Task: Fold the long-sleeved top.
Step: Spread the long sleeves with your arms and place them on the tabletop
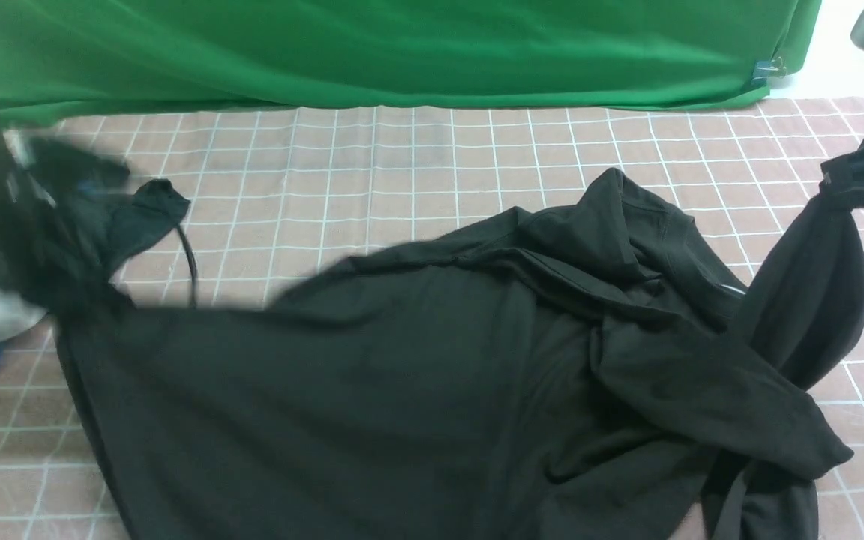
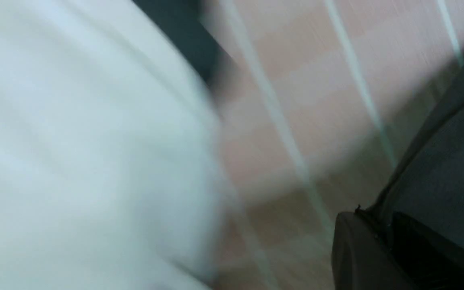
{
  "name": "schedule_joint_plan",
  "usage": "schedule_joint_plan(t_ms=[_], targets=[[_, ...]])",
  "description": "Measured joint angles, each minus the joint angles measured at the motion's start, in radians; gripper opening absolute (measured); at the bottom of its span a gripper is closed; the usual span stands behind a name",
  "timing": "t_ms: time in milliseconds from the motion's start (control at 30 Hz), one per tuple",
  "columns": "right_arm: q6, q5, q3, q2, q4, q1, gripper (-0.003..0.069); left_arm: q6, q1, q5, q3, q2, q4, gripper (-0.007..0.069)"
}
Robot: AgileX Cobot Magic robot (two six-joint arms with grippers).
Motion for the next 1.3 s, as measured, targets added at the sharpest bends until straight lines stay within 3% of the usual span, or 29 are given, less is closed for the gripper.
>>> schedule_joint_plan(t_ms=[333, 533, 633, 767, 833, 900, 967, 1067, 1133, 1233, 1300], targets=[[0.038, -0.164, 0.0, 0.015, -0.095, 0.0, 0.0031, 0.076, 0.012, -0.102, -0.434, 0.211, 0.085, 0.0047], [0.056, -0.19, 0.0, 0.085, -0.112, 0.0, 0.0031, 0.085, 0.027, -0.12, -0.498, 0.356, 0.105, 0.0085], [0.06, -0.191, 0.0, 0.116, -0.112, 0.0, 0.0031, 0.085, 0.027, -0.108, -0.498, 0.404, 0.098, 0.0162], [0.061, -0.19, 0.0, 0.135, -0.115, 0.0, 0.0031, 0.083, 0.028, -0.071, -0.498, 0.407, 0.077, 0.0416], [0.061, -0.19, 0.0, 0.135, -0.115, 0.0, 0.0031, 0.077, 0.028, -0.062, -0.498, 0.399, 0.064, 0.0465], [0.061, -0.186, 0.0, 0.135, -0.115, 0.0, 0.0031, 0.043, 0.03, -0.038, -0.498, 0.341, -0.041, 0.0601], [0.063, -0.179, 0.0, 0.135, -0.113, 0.0, 0.0031, 0.034, 0.025, 0.0, -0.499, 0.284, -0.149, 0.0644], [0.064, -0.168, 0.0, 0.135, -0.107, 0.0, 0.0031, 0.03, -0.025, 0.115, -0.493, 0.197, -0.235, 0.0582], [0.064, -0.16, 0.0, 0.135, -0.103, 0.0, 0.0031, 0.032, -0.089, 0.19, -0.453, 0.135, -0.252, 0.0457], [0.064, -0.151, 0.0, 0.135, -0.101, 0.0, 0.0031, 0.043, -0.218, 0.268, -0.308, 0.027, -0.272, 0.0176], [0.064, -0.137, 0.0, 0.135, -0.101, 0.0, 0.0031, 0.046, -0.32, 0.285, -0.17, -0.064, -0.295, 0.0065]])
